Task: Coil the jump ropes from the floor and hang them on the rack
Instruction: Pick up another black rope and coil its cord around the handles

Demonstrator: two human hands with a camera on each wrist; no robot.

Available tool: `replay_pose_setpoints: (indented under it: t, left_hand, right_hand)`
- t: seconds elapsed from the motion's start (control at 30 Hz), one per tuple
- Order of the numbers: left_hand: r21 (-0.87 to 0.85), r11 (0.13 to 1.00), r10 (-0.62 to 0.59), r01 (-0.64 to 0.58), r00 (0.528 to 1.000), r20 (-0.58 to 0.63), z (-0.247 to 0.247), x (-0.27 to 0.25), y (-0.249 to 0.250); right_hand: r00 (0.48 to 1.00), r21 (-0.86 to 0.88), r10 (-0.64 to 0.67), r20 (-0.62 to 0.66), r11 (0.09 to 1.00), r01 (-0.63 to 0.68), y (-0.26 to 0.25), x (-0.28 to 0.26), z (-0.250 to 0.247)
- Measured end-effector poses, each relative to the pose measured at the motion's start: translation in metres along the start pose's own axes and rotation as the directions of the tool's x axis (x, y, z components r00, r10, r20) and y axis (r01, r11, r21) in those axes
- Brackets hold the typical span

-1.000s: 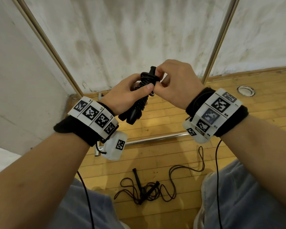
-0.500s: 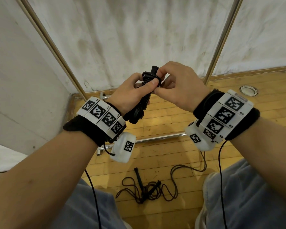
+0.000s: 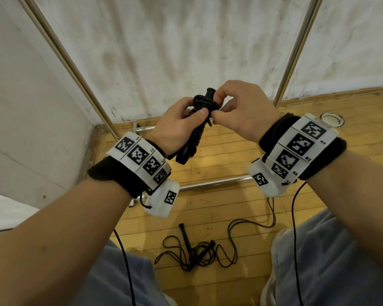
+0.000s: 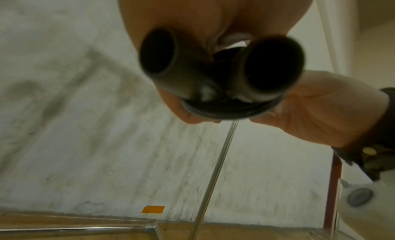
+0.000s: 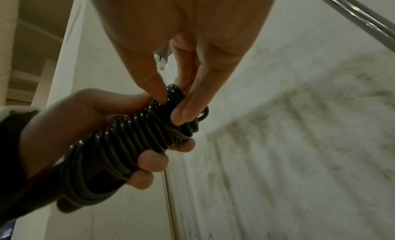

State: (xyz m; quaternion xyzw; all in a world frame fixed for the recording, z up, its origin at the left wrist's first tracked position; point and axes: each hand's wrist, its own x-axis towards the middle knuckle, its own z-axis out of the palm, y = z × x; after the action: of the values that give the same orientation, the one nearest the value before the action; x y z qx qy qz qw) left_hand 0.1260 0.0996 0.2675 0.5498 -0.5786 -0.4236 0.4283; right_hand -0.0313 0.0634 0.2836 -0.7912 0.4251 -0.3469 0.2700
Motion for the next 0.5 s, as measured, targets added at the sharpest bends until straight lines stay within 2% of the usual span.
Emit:
replay_pose_setpoints:
  t: [0.17, 0.33, 0.5]
  left_hand:
    - [0.102, 0.994, 0.048, -0.046, 0.999, -0.017, 0.005, -0.001, -0.001]
    - [0.153, 0.986, 0.078, -0.069, 0.995, -0.056, 0.007, -0.001, 0.0]
    - [-0.064, 0.996, -0.069, 0.066, 0.997, -0.044, 0.004, 0.0, -0.001]
  right_hand:
    - [0.998, -0.06, -0.03, -0.055, 0.998, 0.027, -0.001, -0.002, 0.003]
    - [0.985, -0.15, -0.129, -0.111, 0.982, 0.112, -0.001, -0.005, 0.007]
    - [0.995, -0.064, -0.101, -0.023, 0.993, 0.099, 0.001, -0.005, 0.014]
